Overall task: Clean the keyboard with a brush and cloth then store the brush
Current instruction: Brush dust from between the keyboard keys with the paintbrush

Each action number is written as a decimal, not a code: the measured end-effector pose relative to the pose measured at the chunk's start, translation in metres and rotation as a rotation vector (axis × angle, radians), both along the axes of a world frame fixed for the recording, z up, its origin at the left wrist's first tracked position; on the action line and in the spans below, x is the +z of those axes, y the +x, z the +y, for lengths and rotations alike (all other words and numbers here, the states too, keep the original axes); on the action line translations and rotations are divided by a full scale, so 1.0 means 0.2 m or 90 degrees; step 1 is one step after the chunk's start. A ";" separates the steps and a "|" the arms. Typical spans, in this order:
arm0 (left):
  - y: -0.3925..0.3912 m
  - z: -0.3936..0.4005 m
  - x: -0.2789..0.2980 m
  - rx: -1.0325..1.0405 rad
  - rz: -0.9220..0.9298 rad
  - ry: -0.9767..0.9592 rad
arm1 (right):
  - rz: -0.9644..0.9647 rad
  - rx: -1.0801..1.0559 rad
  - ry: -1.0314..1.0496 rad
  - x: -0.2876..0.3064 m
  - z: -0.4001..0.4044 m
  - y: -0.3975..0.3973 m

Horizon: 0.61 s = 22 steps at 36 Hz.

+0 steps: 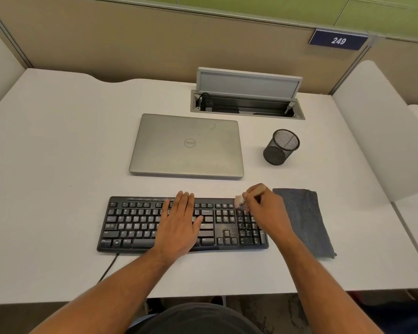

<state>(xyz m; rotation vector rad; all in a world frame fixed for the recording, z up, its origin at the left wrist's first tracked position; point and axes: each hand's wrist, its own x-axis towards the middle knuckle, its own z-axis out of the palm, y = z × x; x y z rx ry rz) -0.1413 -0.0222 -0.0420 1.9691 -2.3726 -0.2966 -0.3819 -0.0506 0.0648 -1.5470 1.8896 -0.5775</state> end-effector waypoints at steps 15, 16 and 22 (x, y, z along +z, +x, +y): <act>0.00 0.00 0.00 -0.001 -0.006 -0.006 | -0.048 0.016 0.027 -0.02 -0.04 -0.05; 0.00 0.00 0.00 -0.001 -0.005 -0.006 | -0.025 0.022 0.031 -0.02 -0.05 -0.07; 0.00 0.00 -0.01 0.000 -0.007 -0.014 | 0.102 0.039 0.027 0.00 -0.07 -0.18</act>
